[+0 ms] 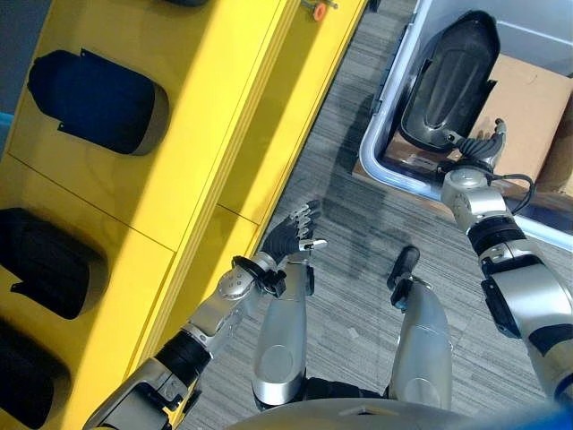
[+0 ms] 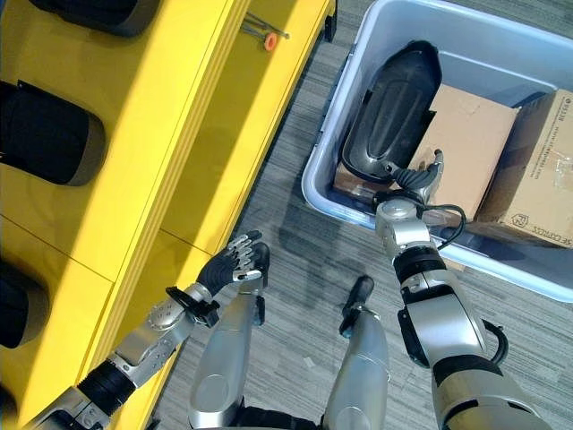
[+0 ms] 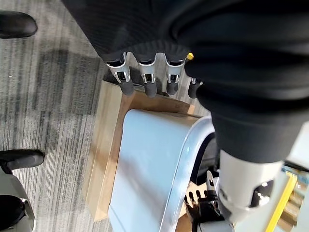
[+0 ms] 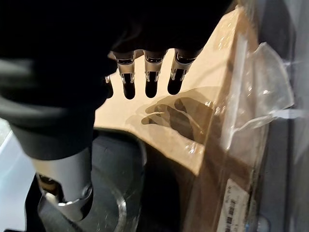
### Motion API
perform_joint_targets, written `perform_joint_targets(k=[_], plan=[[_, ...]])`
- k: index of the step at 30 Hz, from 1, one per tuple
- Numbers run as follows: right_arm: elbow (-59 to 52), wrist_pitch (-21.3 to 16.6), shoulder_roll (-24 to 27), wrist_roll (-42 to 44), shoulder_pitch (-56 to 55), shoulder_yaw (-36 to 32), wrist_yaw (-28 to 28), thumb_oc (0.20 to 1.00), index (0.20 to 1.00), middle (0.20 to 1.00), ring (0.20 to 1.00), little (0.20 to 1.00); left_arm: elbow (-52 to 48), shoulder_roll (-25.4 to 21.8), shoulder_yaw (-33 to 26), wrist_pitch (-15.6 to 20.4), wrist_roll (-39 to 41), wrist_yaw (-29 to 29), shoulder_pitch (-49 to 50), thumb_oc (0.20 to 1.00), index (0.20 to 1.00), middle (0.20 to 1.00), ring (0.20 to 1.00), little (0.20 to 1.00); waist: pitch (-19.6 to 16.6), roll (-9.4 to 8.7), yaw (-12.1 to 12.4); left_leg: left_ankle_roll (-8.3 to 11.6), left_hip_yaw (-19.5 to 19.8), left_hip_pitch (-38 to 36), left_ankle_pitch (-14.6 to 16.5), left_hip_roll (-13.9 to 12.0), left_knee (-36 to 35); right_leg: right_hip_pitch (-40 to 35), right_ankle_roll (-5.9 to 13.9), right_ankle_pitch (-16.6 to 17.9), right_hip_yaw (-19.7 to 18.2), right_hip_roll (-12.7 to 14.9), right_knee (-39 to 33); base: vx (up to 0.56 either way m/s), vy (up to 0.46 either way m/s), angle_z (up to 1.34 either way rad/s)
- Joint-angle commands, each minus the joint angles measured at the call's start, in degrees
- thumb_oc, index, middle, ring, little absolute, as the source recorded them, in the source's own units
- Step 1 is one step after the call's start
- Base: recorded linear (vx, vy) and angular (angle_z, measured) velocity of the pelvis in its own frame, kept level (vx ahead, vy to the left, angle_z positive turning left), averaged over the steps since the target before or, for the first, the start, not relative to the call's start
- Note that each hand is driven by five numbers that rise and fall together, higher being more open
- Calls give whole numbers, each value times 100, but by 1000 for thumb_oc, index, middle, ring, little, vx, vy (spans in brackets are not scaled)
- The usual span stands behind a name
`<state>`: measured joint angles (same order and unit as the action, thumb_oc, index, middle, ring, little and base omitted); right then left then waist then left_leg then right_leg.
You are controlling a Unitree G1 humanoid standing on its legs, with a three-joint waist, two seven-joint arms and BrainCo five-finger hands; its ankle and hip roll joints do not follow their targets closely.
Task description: Move parts from the plastic box to the shelf.
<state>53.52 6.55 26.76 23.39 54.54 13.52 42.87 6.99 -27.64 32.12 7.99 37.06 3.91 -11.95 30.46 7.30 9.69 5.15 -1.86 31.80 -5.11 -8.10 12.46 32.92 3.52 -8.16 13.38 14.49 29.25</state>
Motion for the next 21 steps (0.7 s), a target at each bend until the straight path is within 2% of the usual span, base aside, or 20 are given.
perform_joint_targets(k=[1,2,6,18,21], plan=[[91,-103,568,-72,476,180,17,1000,1000,1000,1000,1000,-652,-57,159,187,74,-43,143,1000,1000,1000,1000,1000,-66,260,138,-324,79,183,121,577,-407,-1,-322,-947,39,-611,1047,15,5,16],[143,-67,571,48,483,202,36,1000,1000,1000,1000,1000,-661,-52,203,180,78,-58,186,1000,1000,1000,1000,1000,-66,217,117,-298,94,93,255,649,-370,-97,-285,-1093,-27,-565,1088,90,-8,21],[484,-96,706,31,719,253,29,1000,1000,1000,1000,1000,-770,-94,236,131,99,-90,253,1000,1000,1000,1000,1000,-66,283,185,-314,136,314,279,705,-203,78,-334,-1179,-27,-547,1291,33,5,8],[837,304,1083,-324,1099,516,195,1000,1000,1000,1000,1000,-875,-182,267,202,129,-33,376,1000,1000,1000,1000,1000,-66,394,236,-333,148,679,338,761,76,406,-379,-1270,-65,-530,1547,7,3,2],[956,508,1158,-469,1154,562,304,1000,1000,1000,1000,1000,-916,-214,281,219,134,-5,388,1000,1000,1000,1000,1000,-66,422,229,-336,133,738,353,762,135,464,-386,-1284,-87,-528,1595,0,0,0]])
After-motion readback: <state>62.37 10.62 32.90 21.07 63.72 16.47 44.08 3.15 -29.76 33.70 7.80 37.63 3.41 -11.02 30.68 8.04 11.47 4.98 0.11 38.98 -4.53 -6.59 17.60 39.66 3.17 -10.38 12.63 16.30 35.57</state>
